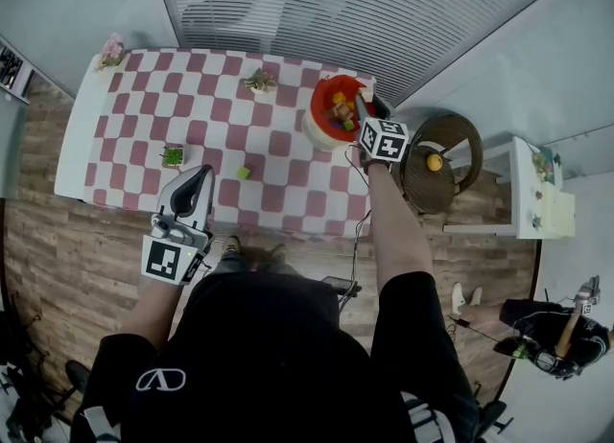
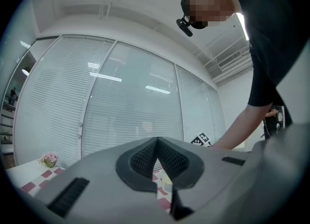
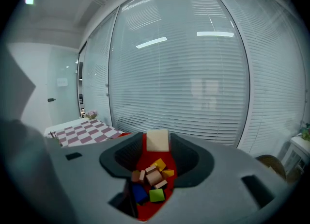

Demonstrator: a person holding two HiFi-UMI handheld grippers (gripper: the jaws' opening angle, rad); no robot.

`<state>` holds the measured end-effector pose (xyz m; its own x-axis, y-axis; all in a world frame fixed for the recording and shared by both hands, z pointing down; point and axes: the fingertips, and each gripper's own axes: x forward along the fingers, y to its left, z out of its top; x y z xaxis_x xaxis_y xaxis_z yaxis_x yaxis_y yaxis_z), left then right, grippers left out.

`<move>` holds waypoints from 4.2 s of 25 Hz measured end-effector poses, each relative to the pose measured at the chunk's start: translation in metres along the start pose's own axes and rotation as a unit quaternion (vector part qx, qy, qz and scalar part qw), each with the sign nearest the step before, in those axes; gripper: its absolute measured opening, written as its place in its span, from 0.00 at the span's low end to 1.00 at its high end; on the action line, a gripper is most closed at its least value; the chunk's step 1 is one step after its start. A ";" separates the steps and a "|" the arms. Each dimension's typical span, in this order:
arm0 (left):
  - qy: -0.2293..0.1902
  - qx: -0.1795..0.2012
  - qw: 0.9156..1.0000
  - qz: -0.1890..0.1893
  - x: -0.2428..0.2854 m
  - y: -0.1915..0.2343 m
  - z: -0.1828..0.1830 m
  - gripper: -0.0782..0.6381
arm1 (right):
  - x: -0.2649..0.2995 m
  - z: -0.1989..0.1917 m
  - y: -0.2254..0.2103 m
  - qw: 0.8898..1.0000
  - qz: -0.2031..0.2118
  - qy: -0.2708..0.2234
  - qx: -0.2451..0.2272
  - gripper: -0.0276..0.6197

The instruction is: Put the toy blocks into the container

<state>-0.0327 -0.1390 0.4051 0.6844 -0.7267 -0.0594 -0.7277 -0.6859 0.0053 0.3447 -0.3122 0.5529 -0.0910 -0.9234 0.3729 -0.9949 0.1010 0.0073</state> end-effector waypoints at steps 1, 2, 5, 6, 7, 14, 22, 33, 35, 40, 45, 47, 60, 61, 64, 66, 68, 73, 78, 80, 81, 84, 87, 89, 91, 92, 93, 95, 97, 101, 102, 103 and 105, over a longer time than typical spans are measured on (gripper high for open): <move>-0.001 0.000 1.000 0.000 0.000 0.000 0.000 0.12 | 0.001 0.001 0.000 1.000 0.001 -0.002 -0.004 0.39; -0.002 0.000 1.000 0.000 0.000 0.000 0.001 0.12 | 0.002 0.001 0.001 1.000 0.003 -0.002 -0.006 0.47; -0.004 0.000 1.000 0.000 0.000 0.000 0.001 0.12 | 0.003 0.004 0.002 1.000 0.007 0.000 -0.004 0.47; -0.003 0.000 1.000 0.000 0.000 -0.001 0.001 0.12 | 0.002 0.005 0.001 1.000 0.007 0.000 -0.002 0.45; -0.003 -0.001 1.000 0.000 0.000 -0.002 0.001 0.12 | 0.001 0.007 0.000 1.000 0.007 0.000 -0.001 0.44; -0.005 0.001 1.000 0.006 0.001 0.004 0.002 0.12 | -0.018 0.060 0.022 0.997 0.030 -0.064 -0.018 0.44; -0.009 -0.003 1.000 0.008 -0.002 0.007 0.004 0.12 | -0.078 0.140 0.110 0.978 0.106 -0.172 -0.053 0.43; -0.009 -0.008 1.000 0.023 -0.007 0.020 0.003 0.12 | -0.147 0.151 0.232 0.949 0.210 -0.225 -0.073 0.42; -0.009 -0.010 1.000 0.026 -0.009 0.023 0.002 0.12 | -0.149 0.145 0.246 0.947 0.222 -0.221 -0.078 0.42; -0.009 -0.011 0.999 0.030 -0.011 0.028 0.003 0.12 | -0.139 0.132 0.263 0.946 0.240 -0.204 -0.080 0.42; -0.008 -0.008 0.999 0.036 -0.016 0.033 0.003 0.12 | -0.108 0.087 0.279 0.952 0.258 -0.149 -0.072 0.45; -0.007 -0.009 0.999 0.040 -0.019 0.037 0.002 0.12 | -0.093 0.062 0.289 0.954 0.267 -0.119 -0.071 0.47; -0.004 -0.008 0.997 0.073 -0.042 0.055 0.000 0.12 | -0.028 -0.121 0.339 0.937 0.312 0.107 -0.111 0.49; -0.006 -0.008 0.997 0.075 -0.043 0.056 0.001 0.12 | -0.025 -0.132 0.341 0.934 0.314 0.123 -0.116 0.50; 0.000 -0.009 0.997 0.075 -0.047 0.055 -0.003 0.12 | -0.016 -0.158 0.344 0.924 0.318 0.166 -0.130 0.50; -0.003 -0.008 0.997 0.078 -0.048 0.056 -0.002 0.12 | -0.012 -0.173 0.348 0.917 0.320 0.192 -0.140 0.50; 0.006 -0.009 0.997 0.077 -0.050 0.055 -0.008 0.12 | -0.007 -0.188 0.353 0.909 0.324 0.217 -0.150 0.51; 0.010 -0.008 0.997 0.078 -0.050 0.055 -0.010 0.12 | 0.004 -0.214 0.361 0.889 0.327 0.267 -0.177 0.51; 0.001 -0.009 0.996 0.084 -0.049 0.057 -0.007 0.12 | 0.015 -0.239 0.367 0.860 0.334 0.313 -0.224 0.50; -0.009 -0.008 0.996 0.089 -0.047 0.058 -0.002 0.12 | 0.015 -0.244 0.368 0.850 0.335 0.334 -0.233 0.44; -0.015 -0.006 0.996 0.093 -0.047 0.059 0.001 0.12 | 0.013 -0.245 0.368 0.844 0.334 0.345 -0.239 0.41; 0.008 -0.009 0.996 0.092 -0.055 0.060 -0.011 0.12 | 0.013 -0.246 0.367 0.836 0.329 0.360 -0.253 0.28; 0.011 -0.013 0.995 0.094 -0.056 0.062 -0.014 0.12 | 0.013 -0.244 0.368 0.831 0.333 0.367 -0.251 0.27; -0.005 -0.010 0.995 0.098 -0.054 0.063 -0.006 0.12 | 0.013 -0.247 0.366 0.828 0.335 0.373 -0.250 0.27; -0.005 -0.008 0.996 0.093 -0.054 0.061 -0.007 0.12 | 0.013 -0.248 0.365 0.830 0.338 0.373 -0.243 0.27; 0.000 -0.009 0.996 0.092 -0.054 0.060 -0.009 0.12 | 0.012 -0.242 0.364 0.834 0.338 0.366 -0.237 0.27; 0.001 -0.010 0.996 0.092 -0.052 0.060 -0.008 0.12 | 0.010 -0.233 0.364 0.841 0.339 0.354 -0.231 0.27; -0.008 -0.010 0.995 0.094 -0.049 0.060 -0.003 0.12 | 0.006 -0.210 0.366 0.855 0.342 0.315 -0.230 0.27; 0.004 -0.011 0.996 0.087 -0.050 0.058 -0.009 0.12 | 0.000 -0.179 0.370 0.869 0.348 0.262 -0.235 0.26; 0.011 -0.013 0.997 0.073 -0.046 0.054 -0.012 0.12 | -0.020 -0.115 0.375 0.892 0.356 0.165 -0.223 0.27; 0.008 -0.013 0.997 0.071 -0.044 0.052 -0.010 0.12 | -0.026 -0.101 0.375 0.896 0.358 0.144 -0.219 0.27; 0.005 -0.012 0.998 0.068 -0.042 0.051 -0.009 0.12 | -0.033 -0.087 0.376 0.899 0.359 0.124 -0.216 0.27; -0.005 -0.012 0.998 0.067 -0.038 0.050 -0.003 0.12 | -0.046 -0.057 0.377 0.905 0.361 0.085 -0.207 0.27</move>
<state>-0.0945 -0.1458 0.4106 0.5802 -0.8117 -0.0667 -0.8115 -0.5831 0.0378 -0.0233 -0.2102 0.5915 -0.6680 -0.4943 0.5563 -0.5729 0.8187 0.0395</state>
